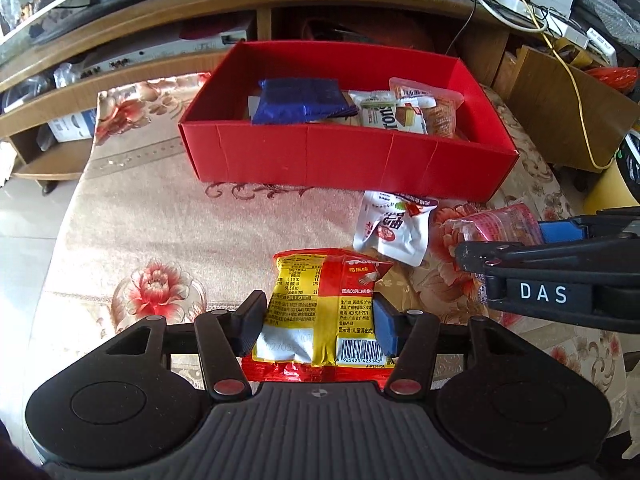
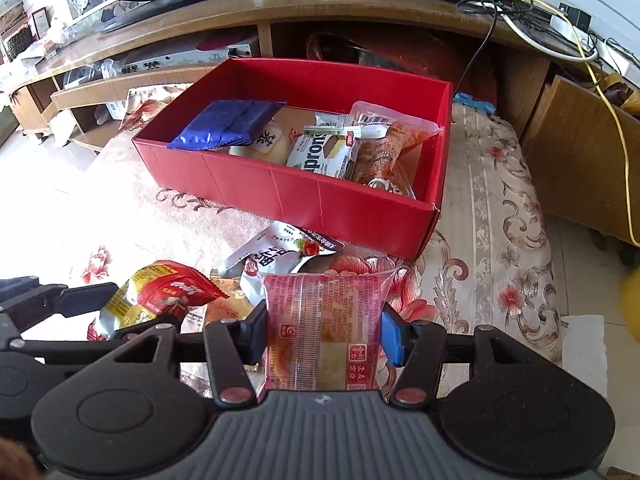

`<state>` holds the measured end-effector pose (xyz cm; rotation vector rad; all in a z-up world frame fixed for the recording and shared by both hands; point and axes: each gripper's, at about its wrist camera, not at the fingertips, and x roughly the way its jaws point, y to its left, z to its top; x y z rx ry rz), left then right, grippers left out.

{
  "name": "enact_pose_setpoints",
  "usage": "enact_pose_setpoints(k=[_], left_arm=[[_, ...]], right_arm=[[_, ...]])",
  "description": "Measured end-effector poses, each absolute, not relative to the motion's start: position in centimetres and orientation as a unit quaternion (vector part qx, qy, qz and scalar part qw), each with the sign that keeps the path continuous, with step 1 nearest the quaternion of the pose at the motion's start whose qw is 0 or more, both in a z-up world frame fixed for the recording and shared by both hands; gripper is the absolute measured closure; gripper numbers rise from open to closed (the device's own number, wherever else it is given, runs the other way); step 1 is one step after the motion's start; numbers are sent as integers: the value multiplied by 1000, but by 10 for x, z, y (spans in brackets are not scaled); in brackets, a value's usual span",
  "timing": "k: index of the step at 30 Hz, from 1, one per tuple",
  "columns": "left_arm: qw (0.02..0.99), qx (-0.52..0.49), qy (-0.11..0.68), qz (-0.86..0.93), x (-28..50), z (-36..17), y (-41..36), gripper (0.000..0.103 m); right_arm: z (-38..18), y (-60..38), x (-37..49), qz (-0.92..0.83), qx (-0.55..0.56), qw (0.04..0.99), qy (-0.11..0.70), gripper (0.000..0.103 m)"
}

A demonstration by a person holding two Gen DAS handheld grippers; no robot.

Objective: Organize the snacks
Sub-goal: 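Lift the Trolli bag and pink cake toward the red box with both grippers, then carry the Trolli bag and pink cake over the red box with both grippers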

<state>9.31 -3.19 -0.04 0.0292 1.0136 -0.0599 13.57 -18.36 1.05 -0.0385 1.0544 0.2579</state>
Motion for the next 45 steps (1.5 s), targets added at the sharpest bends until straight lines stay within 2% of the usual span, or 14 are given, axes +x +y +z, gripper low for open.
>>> enact_pose_setpoints(k=[20, 22, 23, 26, 34, 35, 38, 45], left_arm=[[893, 22, 449, -34, 91, 17, -39, 40], [894, 24, 445, -36, 91, 19, -39, 44], [895, 23, 445, -41, 91, 19, -40, 54], [895, 21, 443, -45, 92, 21, -42, 56], [886, 17, 462, -39, 99, 9, -37, 54], [884, 16, 466, -38, 99, 7, -37, 51], [877, 13, 480, -27, 101, -1, -34, 34], [847, -10, 532, -7, 112, -34, -26, 32]], right_arm=[[29, -183, 134, 133, -8, 870, 475, 51], [31, -183, 134, 135, -6, 871, 473, 51], [32, -182, 134, 136, -5, 871, 471, 51], [34, -181, 134, 138, -5, 873, 468, 51], [29, -183, 136, 135, -7, 868, 478, 51], [29, -183, 136, 135, -6, 868, 478, 51], [28, -184, 136, 135, -4, 867, 479, 51], [27, -183, 136, 140, -4, 864, 483, 51]])
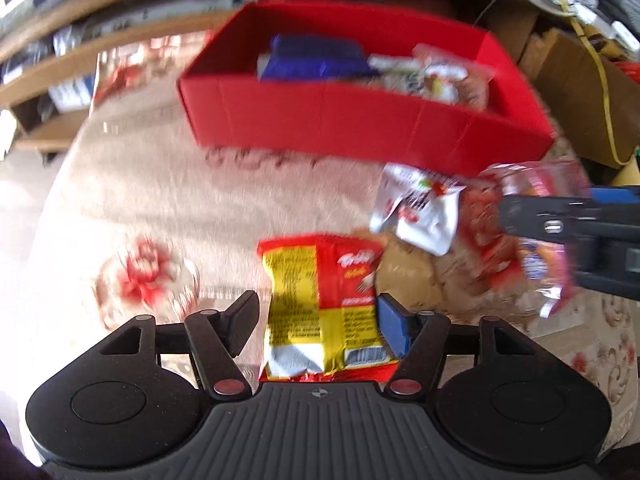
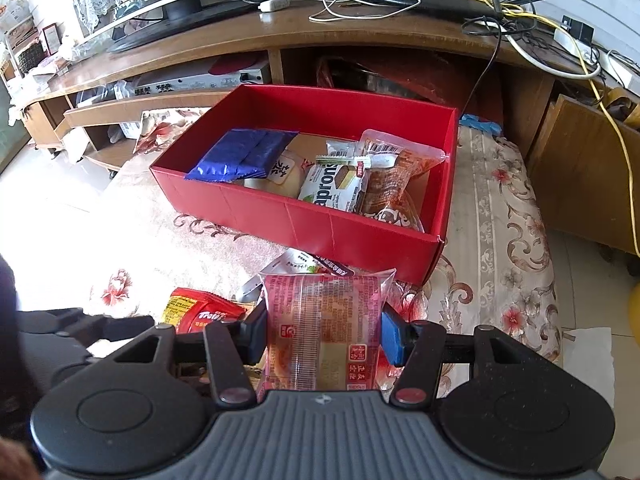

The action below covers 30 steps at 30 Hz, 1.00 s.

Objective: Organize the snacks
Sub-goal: 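Carry the Trolli bag and pink cake over the red box with both grippers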

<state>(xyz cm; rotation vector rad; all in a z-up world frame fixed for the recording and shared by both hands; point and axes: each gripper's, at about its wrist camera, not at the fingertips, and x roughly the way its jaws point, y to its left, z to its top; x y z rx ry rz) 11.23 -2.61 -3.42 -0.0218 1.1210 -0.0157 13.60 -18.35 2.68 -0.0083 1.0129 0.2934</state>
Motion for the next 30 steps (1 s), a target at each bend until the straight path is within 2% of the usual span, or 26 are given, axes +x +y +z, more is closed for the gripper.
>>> enact_pose_setpoints(k=[2, 3, 8, 30], left_arm=[[847, -29, 531, 0, 115, -36, -22, 34], [848, -28, 529, 1, 117, -35, -22, 40], [851, -22, 525, -1, 115, -32, -23, 44], [893, -6, 451, -16, 106, 14, -29, 45]], right_arm=[[26, -183, 136, 141, -4, 863, 484, 51], [26, -183, 137, 141, -4, 863, 485, 51], [26, -183, 136, 141, -4, 863, 484, 51], [33, -183, 140, 132, -7, 871, 474, 51]])
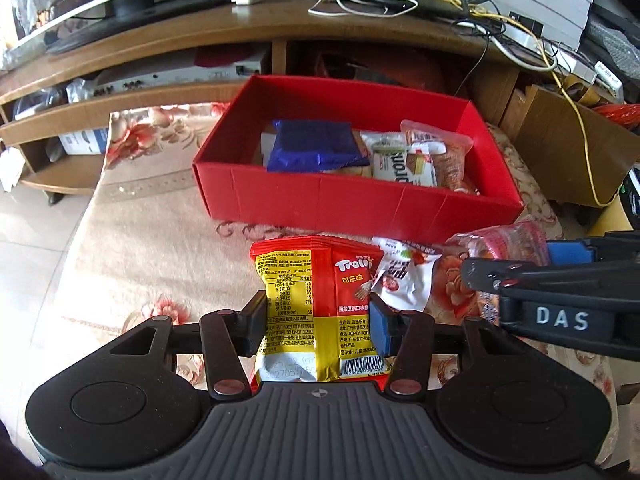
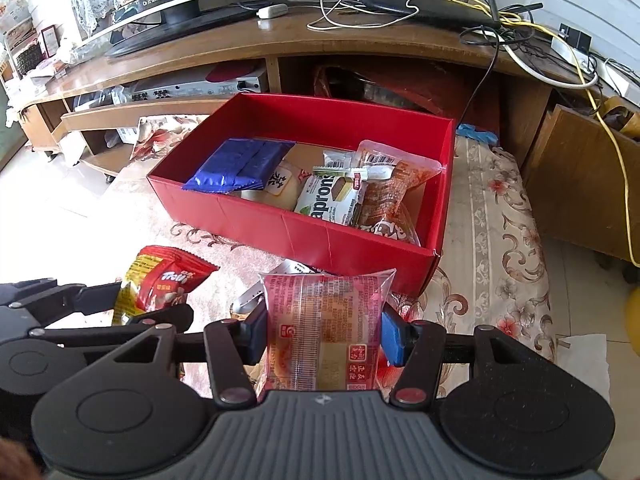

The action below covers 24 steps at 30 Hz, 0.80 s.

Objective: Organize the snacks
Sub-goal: 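Carry the Trolli bag and pink cake over the red box with both grippers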

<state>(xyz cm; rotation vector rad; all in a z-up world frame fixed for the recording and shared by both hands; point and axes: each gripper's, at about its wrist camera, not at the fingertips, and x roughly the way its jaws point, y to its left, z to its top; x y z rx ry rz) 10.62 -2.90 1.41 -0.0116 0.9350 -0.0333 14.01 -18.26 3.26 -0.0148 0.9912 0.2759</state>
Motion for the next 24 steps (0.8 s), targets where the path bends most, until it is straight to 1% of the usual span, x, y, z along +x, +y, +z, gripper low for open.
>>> enact_pose_setpoints(k=[24], left_arm=[[915, 19, 402, -14, 131, 43, -38, 46]], right_arm=[[61, -184, 168, 120, 0, 889, 441, 51]])
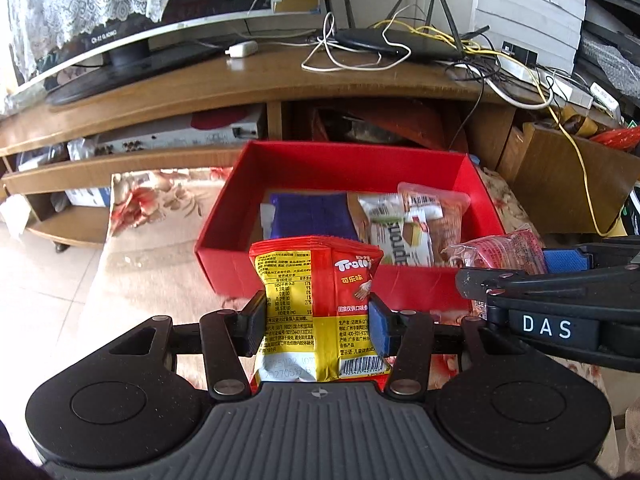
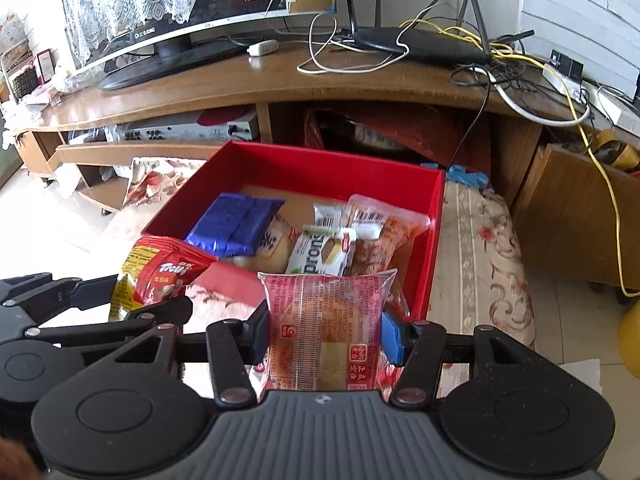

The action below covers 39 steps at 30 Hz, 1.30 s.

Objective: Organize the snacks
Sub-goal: 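Carry the Trolli bag and pink cake over the red box with both grippers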

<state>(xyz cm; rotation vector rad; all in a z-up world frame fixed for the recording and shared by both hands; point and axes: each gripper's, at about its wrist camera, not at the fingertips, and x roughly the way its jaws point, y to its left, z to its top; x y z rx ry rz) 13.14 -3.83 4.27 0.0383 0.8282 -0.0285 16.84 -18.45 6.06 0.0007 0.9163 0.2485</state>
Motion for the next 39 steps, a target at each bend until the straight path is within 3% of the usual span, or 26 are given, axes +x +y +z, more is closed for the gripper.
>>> enact_pose_setpoints(k=[39], left_arm=[[922, 27, 385, -6, 209, 50, -46, 47]], right_arm=[[62, -192, 251, 97, 7, 899, 428, 52]])
